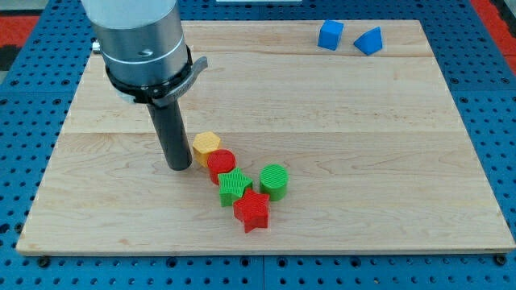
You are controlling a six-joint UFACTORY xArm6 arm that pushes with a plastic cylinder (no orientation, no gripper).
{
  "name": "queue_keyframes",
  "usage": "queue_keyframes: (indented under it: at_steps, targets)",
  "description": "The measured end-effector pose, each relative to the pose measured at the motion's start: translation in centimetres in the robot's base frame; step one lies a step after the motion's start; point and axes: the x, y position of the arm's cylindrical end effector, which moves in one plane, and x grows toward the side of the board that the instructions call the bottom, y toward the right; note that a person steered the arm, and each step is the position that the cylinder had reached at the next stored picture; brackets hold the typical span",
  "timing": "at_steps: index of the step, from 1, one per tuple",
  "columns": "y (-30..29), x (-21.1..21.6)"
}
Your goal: Slide the yellow heart closer to the yellow hexagon
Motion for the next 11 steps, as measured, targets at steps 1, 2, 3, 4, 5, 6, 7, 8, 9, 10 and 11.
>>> queue_keyframes:
  at_steps: [1,2,3,4,5,6,7,8,9,10,11]
  targets:
    - [-5.5,-4.6]
    - [-13.9,-8.7]
    - [-10.7,-18.7]
    - [-2.5,-19.9]
    - [3.1,-11.6]
    - [3.1,-15.0]
    - [-1.1,-21.3]
    - [-4.6,-18.6]
    - [-2.1,-10.9]
    - [0.3,-10.8]
    - [2.0,-8.0]
